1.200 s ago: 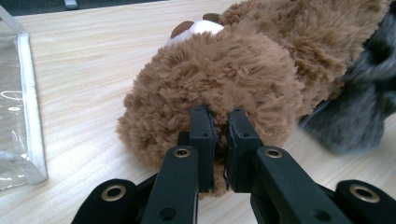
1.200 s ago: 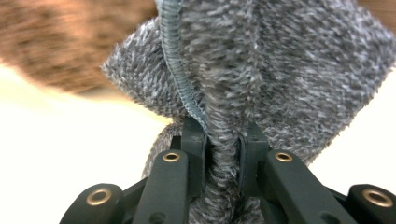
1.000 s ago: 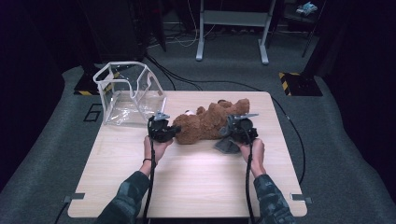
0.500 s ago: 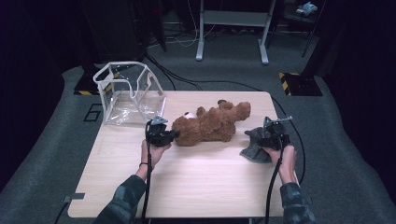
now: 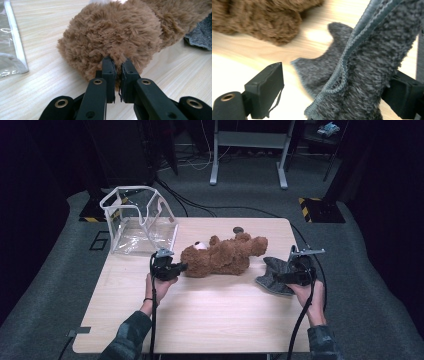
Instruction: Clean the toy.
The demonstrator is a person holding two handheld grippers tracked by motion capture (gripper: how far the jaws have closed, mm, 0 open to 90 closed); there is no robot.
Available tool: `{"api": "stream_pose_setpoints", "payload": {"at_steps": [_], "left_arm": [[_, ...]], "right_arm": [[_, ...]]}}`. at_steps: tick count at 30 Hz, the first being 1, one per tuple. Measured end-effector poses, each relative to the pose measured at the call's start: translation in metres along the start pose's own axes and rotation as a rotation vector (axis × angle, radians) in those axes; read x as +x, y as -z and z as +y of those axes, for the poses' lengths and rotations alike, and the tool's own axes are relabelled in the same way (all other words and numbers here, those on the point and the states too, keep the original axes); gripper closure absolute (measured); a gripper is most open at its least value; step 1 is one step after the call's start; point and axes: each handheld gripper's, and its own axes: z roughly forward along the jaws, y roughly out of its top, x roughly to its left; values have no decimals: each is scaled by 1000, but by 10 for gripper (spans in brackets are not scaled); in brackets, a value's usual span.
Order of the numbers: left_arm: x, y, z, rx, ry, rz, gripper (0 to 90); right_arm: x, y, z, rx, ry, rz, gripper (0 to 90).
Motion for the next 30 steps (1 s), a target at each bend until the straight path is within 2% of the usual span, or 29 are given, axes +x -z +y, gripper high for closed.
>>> {"api": "stream_pose_setpoints", "payload": {"at_steps": [3, 4, 7, 11, 12, 14, 15, 16, 17, 19, 21, 23, 26, 27, 28, 29, 30], "left_arm": [[2, 2, -1, 2, 2, 0, 835], [3, 2, -1, 3, 2, -2, 835], [3, 2, -1, 4, 3, -3, 835], [2, 2, -1, 4, 5, -6, 835], [2, 2, -2, 3, 7, -8, 835], [3, 1, -2, 4, 8, -10, 835], [2, 2, -2, 5, 9, -11, 835], [3, 1, -2, 3, 9, -12, 835], [3, 1, -2, 4, 10, -14, 835], [3, 1, -2, 3, 10, -11, 835], [3, 1, -2, 3, 10, -11, 835], [3, 1, -2, 1, 10, -11, 834], [3, 0, -3, -1, 12, -12, 835], [3, 0, -3, -1, 12, -12, 835], [3, 0, -3, -1, 11, -10, 834], [3, 0, -3, -1, 11, -10, 834], [2, 0, -3, -2, 11, -8, 835]], "right_arm": [[7, 5, 0, 7, 16, 7, 100], [13, 13, 0, 3, 53, 4, 100], [17, 25, 2, -11, 73, -4, 104], [10, 30, 5, 24, 49, -5, 115], [-3, 18, 1, 132, 29, -20, 102], [-17, 3, -8, 219, -1, -15, 97], [-22, -5, -14, 270, -34, -16, 86], [-26, -13, -21, 310, -55, -17, 82], [-29, -18, -27, 337, -51, -10, 78], [-28, -20, -36, 367, -62, -19, 78], [-24, -14, -39, 355, -48, -2, 81], [-19, -4, -38, 344, -21, -13, 80], [-9, 18, -33, 277, 29, -11, 78], [-9, 18, -33, 277, 29, -11, 78], [-2, 27, -28, 239, 54, 7, 76], [-2, 27, -28, 239, 54, 7, 76], [4, 28, -22, 196, 65, 9, 75]]}}
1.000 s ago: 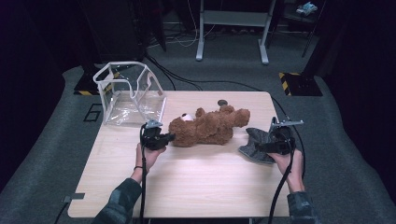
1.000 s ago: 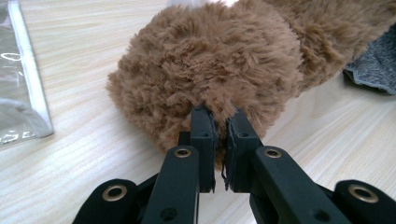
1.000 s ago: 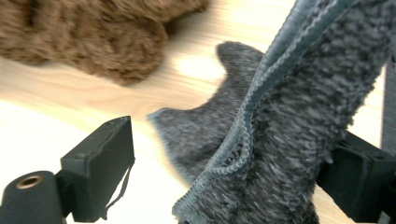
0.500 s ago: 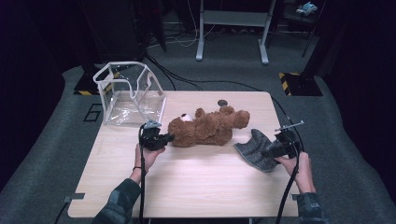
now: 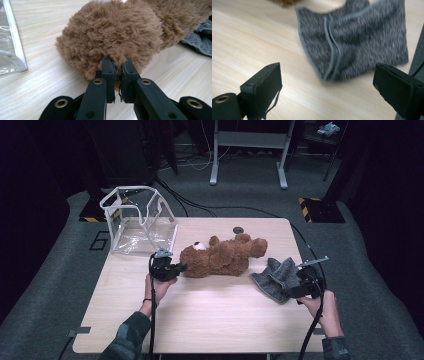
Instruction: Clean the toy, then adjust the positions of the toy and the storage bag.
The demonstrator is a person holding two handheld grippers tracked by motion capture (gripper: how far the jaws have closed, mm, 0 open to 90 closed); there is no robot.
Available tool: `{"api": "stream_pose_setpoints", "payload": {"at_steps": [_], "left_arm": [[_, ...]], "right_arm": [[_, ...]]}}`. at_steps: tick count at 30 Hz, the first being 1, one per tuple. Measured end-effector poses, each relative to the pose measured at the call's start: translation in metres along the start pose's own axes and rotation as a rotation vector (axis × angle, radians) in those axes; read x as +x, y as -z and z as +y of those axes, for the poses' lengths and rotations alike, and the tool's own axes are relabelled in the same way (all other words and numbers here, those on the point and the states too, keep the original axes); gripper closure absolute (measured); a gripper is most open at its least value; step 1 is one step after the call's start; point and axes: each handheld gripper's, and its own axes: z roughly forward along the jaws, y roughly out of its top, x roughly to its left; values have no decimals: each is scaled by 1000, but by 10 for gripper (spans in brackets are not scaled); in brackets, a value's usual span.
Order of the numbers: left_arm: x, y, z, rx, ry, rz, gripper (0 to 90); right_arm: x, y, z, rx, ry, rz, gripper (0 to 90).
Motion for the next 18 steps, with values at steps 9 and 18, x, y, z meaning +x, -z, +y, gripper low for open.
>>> {"api": "stream_pose_setpoints", "payload": {"at_steps": [9, 18], "left_arm": [[0, 1, -1, 10, -8, -2, 834], [-1, 1, -2, 12, -14, 3, 835]], "right_arm": [[15, -31, 41, -89, 16, 41, 71], [27, -54, 87, -179, 5, 76, 127]]}}
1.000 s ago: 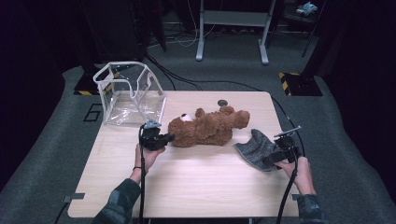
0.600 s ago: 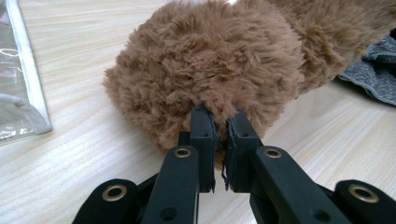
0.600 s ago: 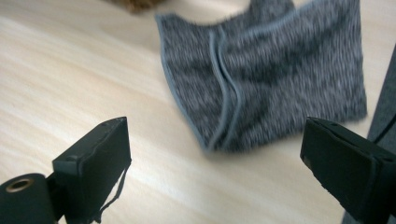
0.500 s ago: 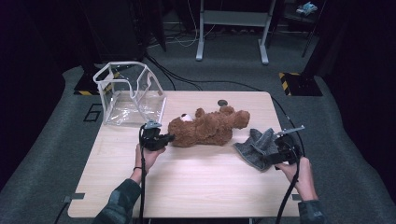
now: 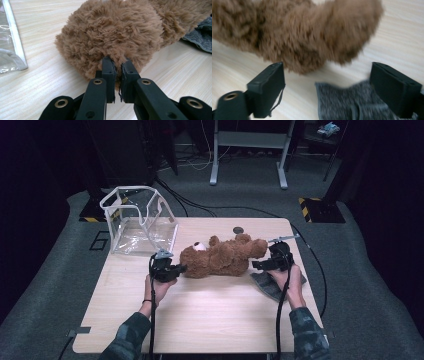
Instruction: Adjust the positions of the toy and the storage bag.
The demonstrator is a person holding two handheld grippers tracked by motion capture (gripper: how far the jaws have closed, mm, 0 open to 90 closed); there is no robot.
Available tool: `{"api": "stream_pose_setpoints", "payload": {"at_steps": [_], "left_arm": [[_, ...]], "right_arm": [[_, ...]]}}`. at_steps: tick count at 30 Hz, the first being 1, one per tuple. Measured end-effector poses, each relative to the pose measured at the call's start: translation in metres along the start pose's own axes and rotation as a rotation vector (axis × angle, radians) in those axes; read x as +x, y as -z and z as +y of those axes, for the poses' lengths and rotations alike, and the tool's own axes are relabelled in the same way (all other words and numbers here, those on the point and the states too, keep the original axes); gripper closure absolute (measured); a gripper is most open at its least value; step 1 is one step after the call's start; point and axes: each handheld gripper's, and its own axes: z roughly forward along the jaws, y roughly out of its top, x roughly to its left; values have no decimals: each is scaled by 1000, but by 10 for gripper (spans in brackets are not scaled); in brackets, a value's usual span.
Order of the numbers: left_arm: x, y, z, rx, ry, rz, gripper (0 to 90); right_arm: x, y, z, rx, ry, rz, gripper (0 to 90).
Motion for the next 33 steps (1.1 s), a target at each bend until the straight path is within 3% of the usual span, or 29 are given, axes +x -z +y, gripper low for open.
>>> {"api": "stream_pose_setpoints", "payload": {"at_steps": [7, 9, 10, 12, 14, 18, 19, 20, 21, 22, 27, 30, 33], "left_arm": [[0, 0, 0, 3, 1, -4, 833], [0, 0, 0, 4, 3, -6, 830], [1, -1, 0, 2, 3, -7, 827], [2, -1, 0, 3, 8, -11, 822], [1, -1, 3, 6, 22, -19, 755], [-1, -1, 12, 16, 28, 10, 505], [-1, -1, 15, 16, 35, 20, 443], [-1, -1, 15, 16, 35, 20, 389], [-1, -2, 19, 16, 28, 36, 389], [-3, -4, 23, 18, 47, 46, 315], [-8, -17, 30, 48, 67, 64, 251], [-10, -21, 30, 63, 63, 68, 243], [-11, -29, 27, 77, 83, 66, 265]], "right_arm": [[-4, -15, 23, -57, -26, -22, 205], [-5, -17, 24, -63, -34, 0, 251], [-5, -19, 24, -65, -33, -24, 452], [-5, -19, 23, -69, -43, -36, 482], [-9, -18, 18, -84, -21, -24, 602], [-4, -17, 16, -94, 2, -45, 647], [-2, -17, 15, -93, -18, -40, 651], [-1, -17, 14, -95, -10, -48, 653], [-1, -17, 14, -95, -10, -48, 653], [-2, -16, 12, -102, 14, -48, 654], [0, -15, 9, -103, 22, -54, 658], [2, -15, 8, -100, 17, -54, 663], [3, -19, 4, -89, 12, -51, 672]]}}
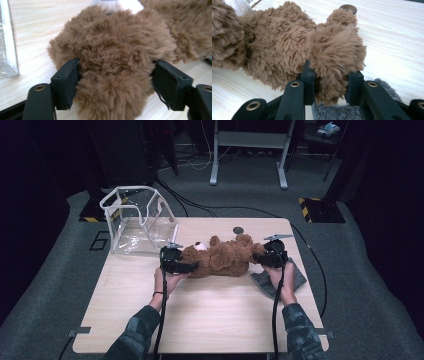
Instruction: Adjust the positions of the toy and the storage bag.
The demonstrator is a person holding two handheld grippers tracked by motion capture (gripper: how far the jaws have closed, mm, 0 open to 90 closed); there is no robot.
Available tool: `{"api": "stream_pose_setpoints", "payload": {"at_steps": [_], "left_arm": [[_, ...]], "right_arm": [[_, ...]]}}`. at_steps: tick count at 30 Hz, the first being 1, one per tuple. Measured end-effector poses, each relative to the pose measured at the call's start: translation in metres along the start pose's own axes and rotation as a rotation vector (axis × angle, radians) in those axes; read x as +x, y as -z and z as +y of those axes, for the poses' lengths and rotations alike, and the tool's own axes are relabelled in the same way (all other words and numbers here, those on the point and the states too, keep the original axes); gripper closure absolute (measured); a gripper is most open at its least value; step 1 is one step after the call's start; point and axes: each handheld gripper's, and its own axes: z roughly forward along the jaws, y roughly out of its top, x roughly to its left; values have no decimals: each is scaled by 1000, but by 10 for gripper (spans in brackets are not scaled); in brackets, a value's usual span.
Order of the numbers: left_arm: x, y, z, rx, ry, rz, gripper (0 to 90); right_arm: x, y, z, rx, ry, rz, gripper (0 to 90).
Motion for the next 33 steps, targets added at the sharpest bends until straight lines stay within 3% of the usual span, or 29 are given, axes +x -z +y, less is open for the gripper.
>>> {"api": "stream_pose_setpoints", "payload": {"at_steps": [2, 6, 9, 11, 22, 33], "left_arm": [[0, -1, -1, -1, 3, 0, 290], [1, -4, -3, -11, 15, -2, 523], [1, -4, -5, -22, -10, 6, 604], [1, -3, -6, -35, -4, 6, 642], [1, 2, -4, -84, -10, 10, 675], [3, 7, 2, -112, -30, 14, 679]], "right_arm": [[0, -1, -1, 0, -7, -1, 673], [0, -4, -3, -4, 5, 1, 688], [2, -3, -3, -11, -3, -5, 694], [2, -2, -3, -25, 4, -6, 698], [7, 15, 2, -110, 0, -5, 707], [10, 24, 2, -148, -3, 11, 709]]}}
